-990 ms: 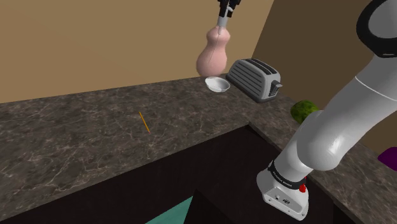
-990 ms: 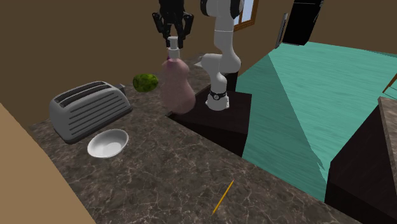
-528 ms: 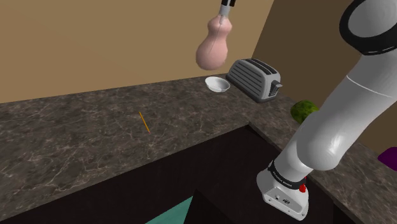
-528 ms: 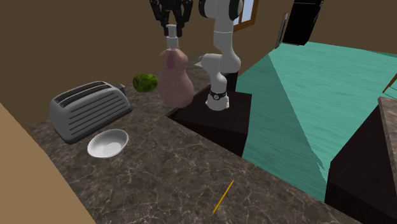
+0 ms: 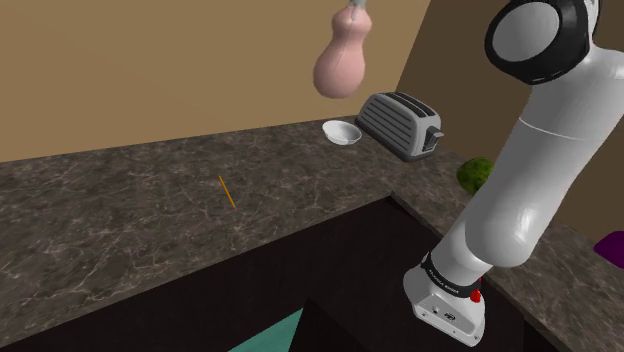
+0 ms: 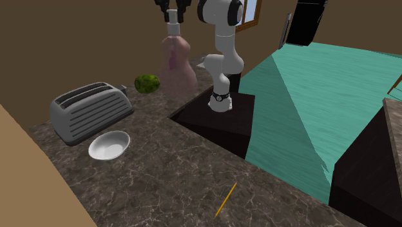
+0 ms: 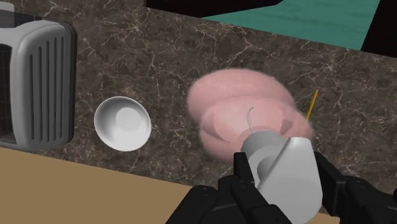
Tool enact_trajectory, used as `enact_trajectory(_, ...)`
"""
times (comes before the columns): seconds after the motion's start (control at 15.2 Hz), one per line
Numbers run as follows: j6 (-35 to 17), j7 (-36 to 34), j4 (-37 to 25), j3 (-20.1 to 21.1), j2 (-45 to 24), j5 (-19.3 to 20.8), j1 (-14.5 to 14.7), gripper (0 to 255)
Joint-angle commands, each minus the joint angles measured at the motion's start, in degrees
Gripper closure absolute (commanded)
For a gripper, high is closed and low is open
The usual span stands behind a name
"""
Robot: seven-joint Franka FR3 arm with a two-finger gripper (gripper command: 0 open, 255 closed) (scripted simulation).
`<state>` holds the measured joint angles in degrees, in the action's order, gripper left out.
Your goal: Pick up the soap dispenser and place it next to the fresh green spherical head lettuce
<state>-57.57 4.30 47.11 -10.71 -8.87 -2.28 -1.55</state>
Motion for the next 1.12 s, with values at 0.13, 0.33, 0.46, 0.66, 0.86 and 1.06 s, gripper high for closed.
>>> enact_trajectory(0.13,-3.3,3.3,9.8,-1.1,6.6,1.4,-1.2,255)
enact_trajectory(0.33,-6.6,6.7,18.6,-2.5,12.2,2.7,-2.6,255)
enact_trajectory(0.46,-8.3,9.0,23.2,-3.5,15.2,3.5,-3.6,255)
enact_trajectory(0.66,-10.4,12.7,28.7,-5.4,18.8,4.6,-5.1,255)
enact_trajectory(0.86,-12.1,16.4,33.1,-7.5,21.7,5.8,-6.5,255)
enact_trajectory(1.06,-13.7,20.2,36.6,-9.8,23.9,7.0,-7.9,255)
